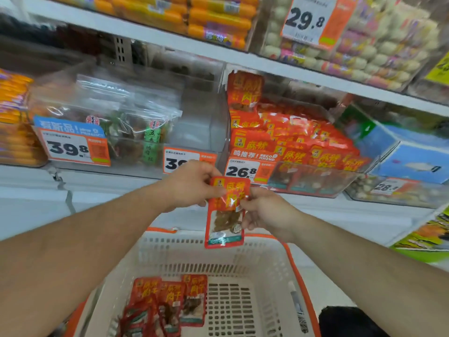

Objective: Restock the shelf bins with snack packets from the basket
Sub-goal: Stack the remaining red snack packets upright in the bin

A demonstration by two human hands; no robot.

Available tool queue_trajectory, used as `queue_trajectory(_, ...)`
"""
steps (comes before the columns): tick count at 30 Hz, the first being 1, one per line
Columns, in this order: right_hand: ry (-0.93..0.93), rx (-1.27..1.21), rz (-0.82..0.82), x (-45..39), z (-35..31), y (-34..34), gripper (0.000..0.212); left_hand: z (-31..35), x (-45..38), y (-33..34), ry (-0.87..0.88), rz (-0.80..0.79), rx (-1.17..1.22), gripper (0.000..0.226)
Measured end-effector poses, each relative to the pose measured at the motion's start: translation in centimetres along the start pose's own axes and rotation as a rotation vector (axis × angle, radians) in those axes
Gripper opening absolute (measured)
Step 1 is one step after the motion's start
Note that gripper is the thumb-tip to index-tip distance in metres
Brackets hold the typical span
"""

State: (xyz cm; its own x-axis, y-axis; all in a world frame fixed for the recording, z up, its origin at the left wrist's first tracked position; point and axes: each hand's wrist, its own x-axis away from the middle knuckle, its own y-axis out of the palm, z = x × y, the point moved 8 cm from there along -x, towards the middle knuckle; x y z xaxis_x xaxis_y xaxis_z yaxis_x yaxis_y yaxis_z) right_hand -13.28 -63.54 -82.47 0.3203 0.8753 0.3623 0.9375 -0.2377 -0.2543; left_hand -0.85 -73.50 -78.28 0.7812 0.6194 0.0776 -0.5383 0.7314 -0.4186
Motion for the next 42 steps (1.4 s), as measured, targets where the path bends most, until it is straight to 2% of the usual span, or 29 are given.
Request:
queue_trajectory(2, -0.056, -0.075, 0.046, 1.0, -1.9, -0.8, 0.01, 1.8, 0.0, -0.8, 0.055, 0.109, 0.085, 0.01)
queue_trajectory(5, -0.151, -0.087, 0.134, 2.7, -3.8, -2.1, 0.009, 4.0, -0.1, -1.5, 0.141, 0.189, 0.119, 0.008)
queue_trajectory(9, -0.274, -0.134, 0.282, 4.8, -6.1, -3.9, 0.013, 8.5, 0.4, -2.0, 0.331, 0.283, -0.029, 0.007)
queue_trajectory(12, -0.46, -0.148, 0.454, 6.5, -9.1, -6.5, 0.014, 11.0, 1.2, -4.0, 0.44, 0.46, -0.094, 0.011)
queue_trajectory(14, -0.611, -0.083, 0.577, 7.6, -11.7, -8.5, 0.014, 10.4, 0.5, -5.5, 0.408, 0.555, -0.079, 0.012)
queue_trajectory(15, -0.671, -0.058, 0.63, 7.9, -12.9, -9.5, 0.011, 9.4, -0.3, -5.9, 0.349, 0.572, -0.113, 0.02)
queue_trajectory(18, -0.723, 0.034, 0.717, 7.4, -15.6, -11.3, 0.015, 6.6, -2.8, -5.1, 0.145, 0.498, -0.29, 0.069)
queue_trajectory(19, -0.711, 0.086, 0.739, 6.7, -16.1, -11.8, 0.015, 6.1, -3.3, -4.5, 0.101, 0.46, -0.37, 0.074)
queue_trajectory(21, -0.672, 0.198, 0.781, 4.9, -16.8, -12.5, 0.016, 5.7, -3.8, -3.5, 0.068, 0.433, -0.545, 0.07)
queue_trajectory(29, -0.633, 0.41, 0.752, 0.4, -19.6, -11.6, 0.011, 5.9, -3.9, -3.0, 0.148, 0.507, -0.784, 0.078)
queue_trajectory(32, -0.642, 0.429, 0.705, -0.7, -19.7, -10.8, 0.008, 5.9, -3.9, -3.2, 0.159, 0.536, -0.799, 0.08)
queue_trajectory(38, -0.65, 0.5, 0.668, -2.5, -20.0, -9.5, 0.017, 6.2, -3.9, -3.1, 0.185, 0.568, -0.81, 0.084)
queue_trajectory(42, -0.605, 0.606, 0.642, -3.9, -20.2, -8.8, 0.01, 6.1, -3.9, -3.1, 0.191, 0.573, -0.813, 0.084)
